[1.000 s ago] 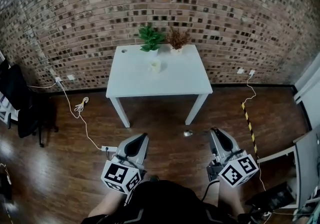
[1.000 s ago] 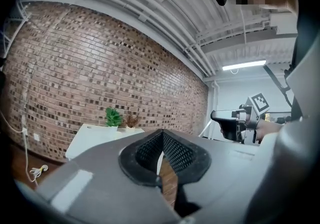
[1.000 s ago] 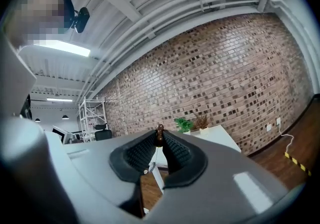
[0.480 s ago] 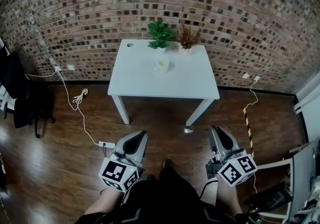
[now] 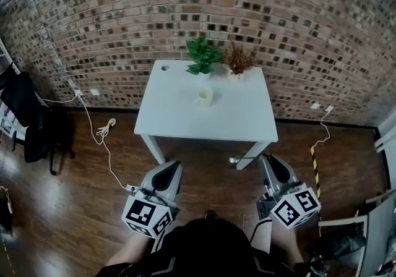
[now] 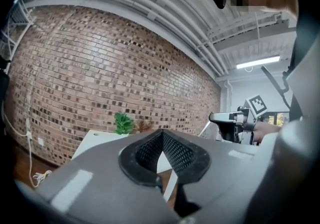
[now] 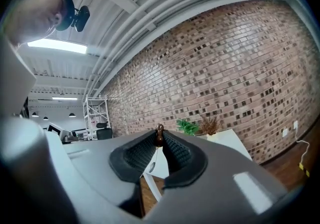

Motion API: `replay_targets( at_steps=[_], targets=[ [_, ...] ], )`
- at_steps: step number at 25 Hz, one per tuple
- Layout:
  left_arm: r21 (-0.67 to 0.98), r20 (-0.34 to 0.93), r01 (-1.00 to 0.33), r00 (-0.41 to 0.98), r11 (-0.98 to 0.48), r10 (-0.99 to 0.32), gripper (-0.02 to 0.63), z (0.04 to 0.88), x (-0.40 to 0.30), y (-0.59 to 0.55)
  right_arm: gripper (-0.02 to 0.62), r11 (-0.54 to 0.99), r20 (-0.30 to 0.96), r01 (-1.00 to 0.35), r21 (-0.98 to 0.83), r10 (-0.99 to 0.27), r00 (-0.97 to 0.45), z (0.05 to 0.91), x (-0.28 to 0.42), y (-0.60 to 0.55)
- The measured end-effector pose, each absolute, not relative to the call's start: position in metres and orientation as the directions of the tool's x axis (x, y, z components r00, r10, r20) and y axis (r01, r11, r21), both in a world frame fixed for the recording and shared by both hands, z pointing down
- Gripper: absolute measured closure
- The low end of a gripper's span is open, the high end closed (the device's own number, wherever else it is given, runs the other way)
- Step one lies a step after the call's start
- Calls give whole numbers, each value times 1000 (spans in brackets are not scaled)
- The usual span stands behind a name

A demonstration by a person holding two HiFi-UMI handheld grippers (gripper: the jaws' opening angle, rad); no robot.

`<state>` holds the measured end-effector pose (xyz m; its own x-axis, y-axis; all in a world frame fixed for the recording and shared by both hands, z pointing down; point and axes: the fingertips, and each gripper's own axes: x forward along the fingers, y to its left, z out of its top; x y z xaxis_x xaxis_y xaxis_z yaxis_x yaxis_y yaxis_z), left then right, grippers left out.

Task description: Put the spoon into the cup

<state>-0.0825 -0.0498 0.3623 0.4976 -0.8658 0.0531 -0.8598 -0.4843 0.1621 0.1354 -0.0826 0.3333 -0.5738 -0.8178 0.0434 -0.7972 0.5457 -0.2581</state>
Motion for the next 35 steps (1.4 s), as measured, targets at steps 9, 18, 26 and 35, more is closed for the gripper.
replay_targets(
  at_steps=[9,18,26,35],
  targets=[
    [144,69,-875,474,-461,-878,612,359,-51,-114,548,557,27,-786,-268,-811,-584,327,168,-149],
    [128,109,-882,467,-453,-878,612,366,-27,-171,548,554,37,-773,-310,-805,-592,347,187,-208],
    [125,104,-870,490,-477,-866,612,369,-71,-222,548,513,43,-798,-315,-833,-552,353,153,-262],
    [149,93,-854,514,-498,-853,612,372,-132,-282,548,468,52,-827,-312,-860,-507,348,101,-322]
  ],
)
